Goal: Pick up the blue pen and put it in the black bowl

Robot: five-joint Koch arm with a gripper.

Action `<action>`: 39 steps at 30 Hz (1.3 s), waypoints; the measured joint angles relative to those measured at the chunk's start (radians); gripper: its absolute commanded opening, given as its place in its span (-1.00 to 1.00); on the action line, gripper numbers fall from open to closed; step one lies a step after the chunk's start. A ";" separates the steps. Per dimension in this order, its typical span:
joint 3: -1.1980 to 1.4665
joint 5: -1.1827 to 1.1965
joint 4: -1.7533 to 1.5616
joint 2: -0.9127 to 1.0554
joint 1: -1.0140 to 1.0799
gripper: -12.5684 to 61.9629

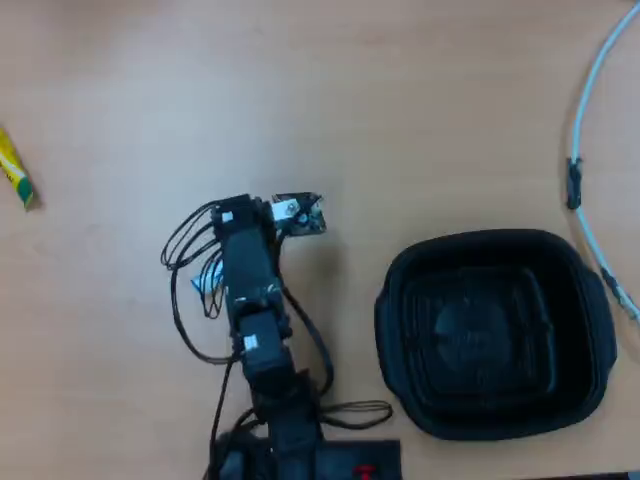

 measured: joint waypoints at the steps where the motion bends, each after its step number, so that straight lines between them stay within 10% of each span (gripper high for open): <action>1: -0.003 0.000 0.002 -0.005 0.000 0.50; 10: -0.005 0.012 0.002 -0.014 0.000 0.33; 18: -0.048 0.064 -0.014 -0.025 -0.009 -0.89; 39: -0.055 0.187 -0.014 -0.035 -0.011 -0.82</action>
